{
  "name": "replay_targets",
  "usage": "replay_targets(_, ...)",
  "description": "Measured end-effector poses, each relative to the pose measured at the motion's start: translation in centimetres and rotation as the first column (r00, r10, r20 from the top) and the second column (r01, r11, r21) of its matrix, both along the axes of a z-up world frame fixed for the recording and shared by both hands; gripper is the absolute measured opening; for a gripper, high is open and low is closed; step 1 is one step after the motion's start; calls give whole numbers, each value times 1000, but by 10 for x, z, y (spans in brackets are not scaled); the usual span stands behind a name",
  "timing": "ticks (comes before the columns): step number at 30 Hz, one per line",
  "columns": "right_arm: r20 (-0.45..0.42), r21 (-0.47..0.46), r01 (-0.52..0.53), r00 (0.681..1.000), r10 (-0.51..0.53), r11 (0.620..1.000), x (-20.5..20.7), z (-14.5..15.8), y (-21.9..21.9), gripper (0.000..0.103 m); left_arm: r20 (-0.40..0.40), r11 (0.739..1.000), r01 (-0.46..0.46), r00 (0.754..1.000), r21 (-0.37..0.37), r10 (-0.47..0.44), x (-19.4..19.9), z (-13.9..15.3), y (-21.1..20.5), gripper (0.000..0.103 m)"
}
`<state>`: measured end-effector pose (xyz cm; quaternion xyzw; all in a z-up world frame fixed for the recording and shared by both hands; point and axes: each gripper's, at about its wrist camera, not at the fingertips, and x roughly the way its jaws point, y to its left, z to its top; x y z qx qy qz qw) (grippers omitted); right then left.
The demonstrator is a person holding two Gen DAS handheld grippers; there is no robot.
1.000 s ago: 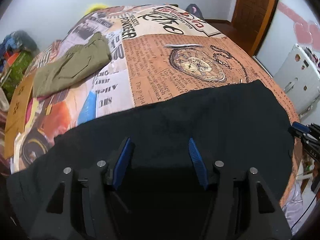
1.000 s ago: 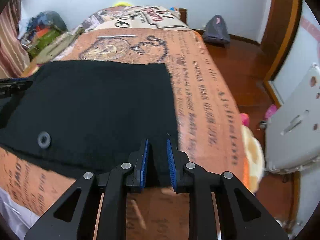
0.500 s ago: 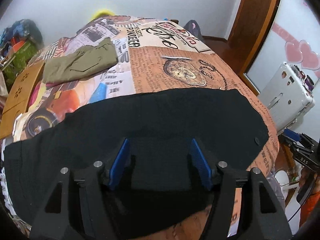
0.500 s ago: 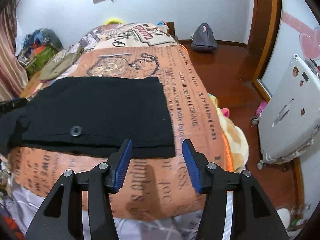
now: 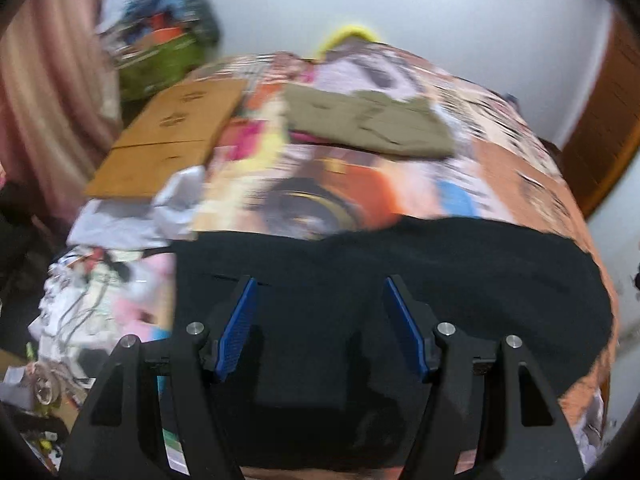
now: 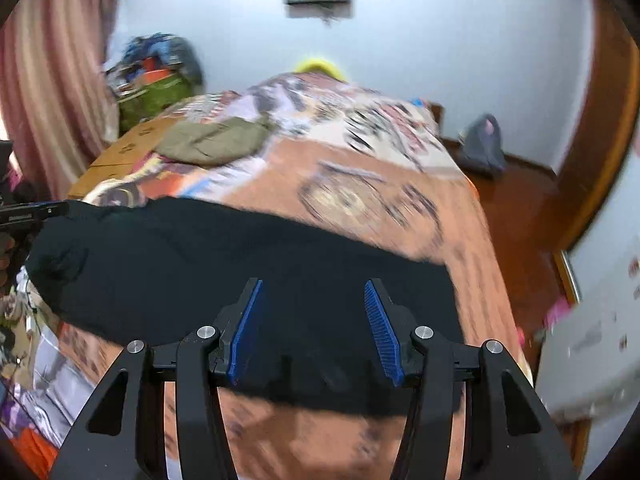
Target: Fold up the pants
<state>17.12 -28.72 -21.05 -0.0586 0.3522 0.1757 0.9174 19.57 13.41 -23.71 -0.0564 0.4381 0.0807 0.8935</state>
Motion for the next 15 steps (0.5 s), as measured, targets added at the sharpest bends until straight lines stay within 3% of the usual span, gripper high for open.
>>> replay_targets(8, 65, -22, -215, 974, 216, 976, 48, 27, 114, 50, -47, 992, -125, 991, -16, 124, 13, -22, 96, 65)
replay_targets(15, -46, -35, -375, 927, 373, 926, 89, -2, 207, 51, -80, 993, -69, 995, -96, 61, 36, -46, 110, 65)
